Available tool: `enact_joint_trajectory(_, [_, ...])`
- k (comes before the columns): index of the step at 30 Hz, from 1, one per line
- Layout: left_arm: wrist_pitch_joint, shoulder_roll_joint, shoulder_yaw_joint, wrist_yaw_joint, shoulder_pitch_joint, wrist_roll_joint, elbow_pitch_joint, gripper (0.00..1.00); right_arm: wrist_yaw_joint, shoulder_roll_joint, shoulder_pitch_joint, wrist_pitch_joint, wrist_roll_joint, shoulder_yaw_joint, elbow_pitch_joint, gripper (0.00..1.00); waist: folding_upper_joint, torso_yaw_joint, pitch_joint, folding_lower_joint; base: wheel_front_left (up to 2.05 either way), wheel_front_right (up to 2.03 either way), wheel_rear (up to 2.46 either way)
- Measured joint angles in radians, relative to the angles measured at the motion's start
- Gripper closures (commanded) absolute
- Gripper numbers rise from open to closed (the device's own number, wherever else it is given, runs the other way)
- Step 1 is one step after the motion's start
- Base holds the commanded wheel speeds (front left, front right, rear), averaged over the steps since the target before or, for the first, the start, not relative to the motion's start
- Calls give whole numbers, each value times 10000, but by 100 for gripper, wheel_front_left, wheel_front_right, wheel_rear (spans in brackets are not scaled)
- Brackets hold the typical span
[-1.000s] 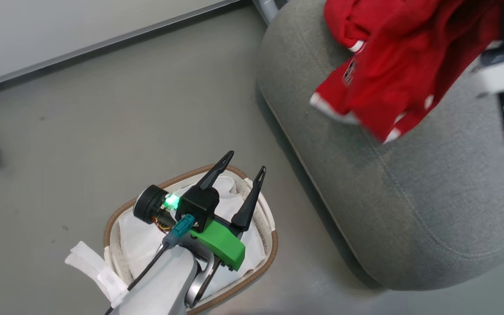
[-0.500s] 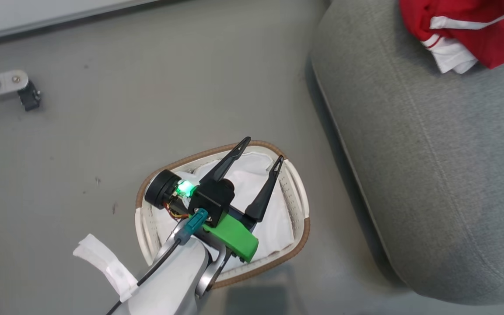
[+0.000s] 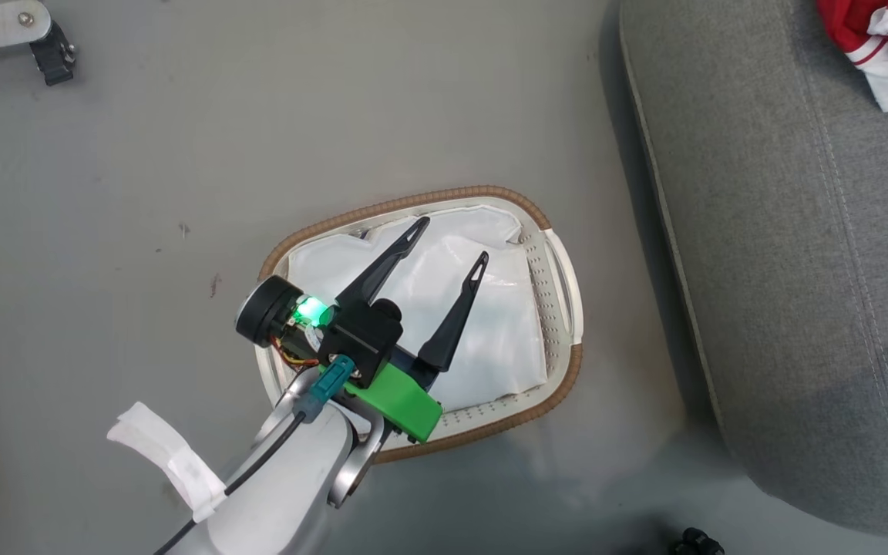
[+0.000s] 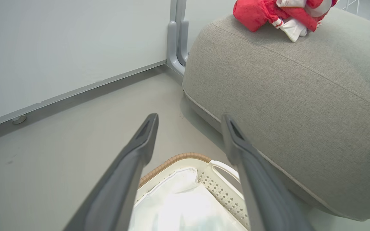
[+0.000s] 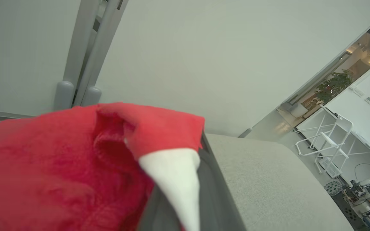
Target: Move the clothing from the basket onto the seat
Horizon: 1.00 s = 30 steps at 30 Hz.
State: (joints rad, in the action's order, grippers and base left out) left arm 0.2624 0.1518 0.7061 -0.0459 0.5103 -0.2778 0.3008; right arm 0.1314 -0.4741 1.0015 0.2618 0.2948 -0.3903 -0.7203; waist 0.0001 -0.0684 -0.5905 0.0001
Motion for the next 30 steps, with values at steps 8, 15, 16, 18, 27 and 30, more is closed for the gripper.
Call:
enact_joint_trajectory(8, [-58, 178, -6, -15, 128, -31, -100, 0, 0, 1060, -826, 15, 240, -305, -63, 64, 0, -312, -253, 0, 0, 0, 0])
enact_joint_trajectory(15, [-67, 207, 31, -125, 126, -297, -138, 0, 0, 1549, -1465, 15, 167, 201, 290, 0, 0, -644, -37, 0, 0, 0, 0])
enact_joint_trajectory(16, [-71, 205, 23, -125, 123, -316, -130, 0, 0, 1576, -1546, 15, 128, 282, 351, 0, 0, -671, 9, 0, 0, 0, 0])
enact_joint_trajectory(18, [-69, 176, -42, -163, 85, -497, -115, 0, 0, 1695, -1804, 15, 111, 474, 485, 0, -1, -730, 150, -1, 0, 0, 0])
enact_joint_trajectory(27, [-15, -54, -535, -107, -374, -1014, 150, 0, 0, 1914, -2504, 15, -161, 1475, 978, 0, 0, -890, 1118, -1, 0, 0, 0])
enact_joint_trajectory(30, [-12, -153, -863, -25, -589, -1133, 240, 0, 0, 1829, -2555, 15, -278, 1751, 1181, 0, -1, -905, 1549, -1, 0, 0, 0])
